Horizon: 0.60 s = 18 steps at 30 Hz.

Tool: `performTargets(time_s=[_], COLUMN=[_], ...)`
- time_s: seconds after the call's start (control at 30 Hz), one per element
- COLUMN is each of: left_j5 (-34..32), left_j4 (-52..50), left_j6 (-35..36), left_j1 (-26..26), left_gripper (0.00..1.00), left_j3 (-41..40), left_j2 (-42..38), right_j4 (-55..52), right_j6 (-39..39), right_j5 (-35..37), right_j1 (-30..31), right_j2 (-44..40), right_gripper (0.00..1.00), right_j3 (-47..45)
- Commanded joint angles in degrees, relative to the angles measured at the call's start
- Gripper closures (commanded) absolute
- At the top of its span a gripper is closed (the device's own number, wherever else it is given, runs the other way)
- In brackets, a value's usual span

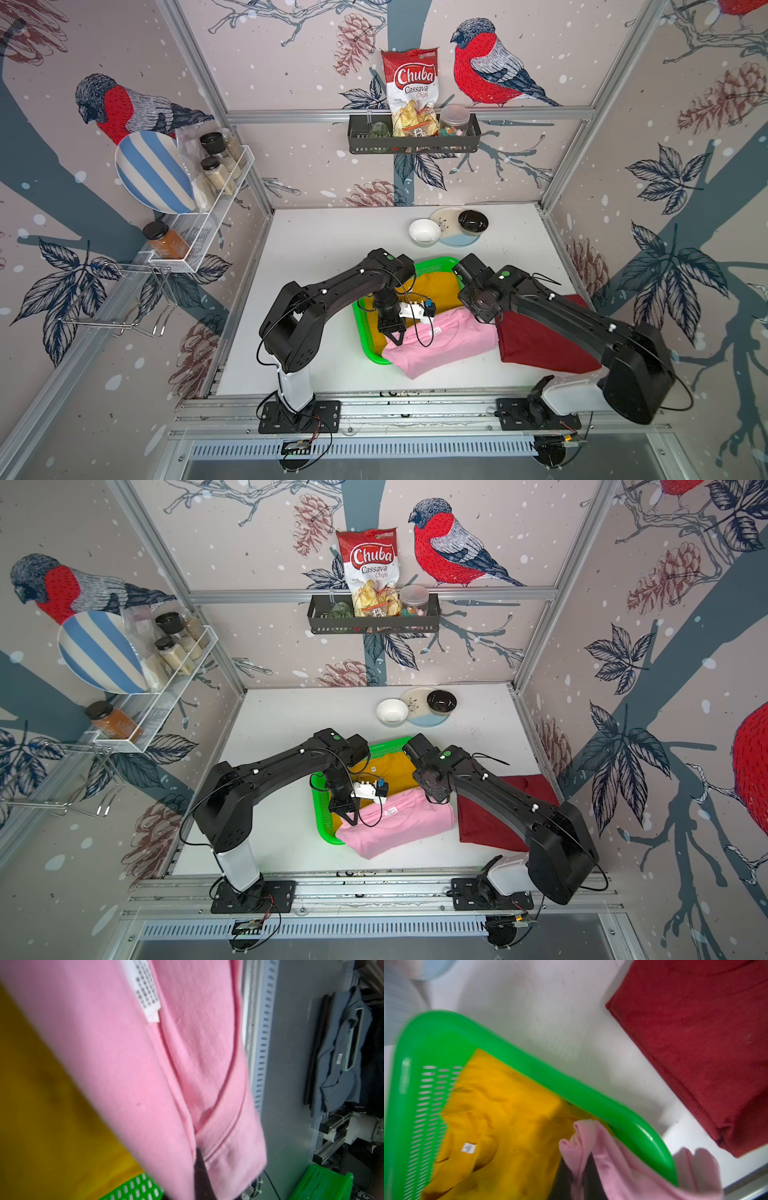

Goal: Put the folded t-shirts into the basket
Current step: Move the bin to the center of the board, then place the T-shirt in the bin.

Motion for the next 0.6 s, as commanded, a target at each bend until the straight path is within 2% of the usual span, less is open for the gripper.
performTargets(time_s=[0.0, 0.13, 0.27, 0.37, 0.57], left_j5=[2.30, 0.97, 2.35, 3.43, -2.28], left_j4=[-16.39, -22.36, -25.74, -27.16, -25.47], left_j6=[1.35, 0.91, 0.13, -0.36, -1.21], left_j1=[-0.28, -0.28, -0.28, -0.28, 1.06], left_gripper=[1.00, 1.00, 1.00, 1.00, 1.00], left_j3=[7.24, 16.93, 22.42, 23.99, 23.66], left_j2=[-2.48, -5.74, -8.94, -11.27, -13.00], right_j4=[-9.39, -16.45, -18.17, -19.16, -17.03], right_j6=[-1.45, -0.19, -0.38, 0.77, 2.82], right_j5=[12.74, 16.60, 17.00, 16.44, 17.39], right_j1=[1.82, 5.28, 7.55, 7.91, 8.48], right_j2=[-1.00, -1.19, -3.34, -6.12, -8.13], right_gripper=[1.00, 1.00, 1.00, 1.00, 1.00], right_j3=[6.81, 16.37, 21.44, 22.46, 22.04])
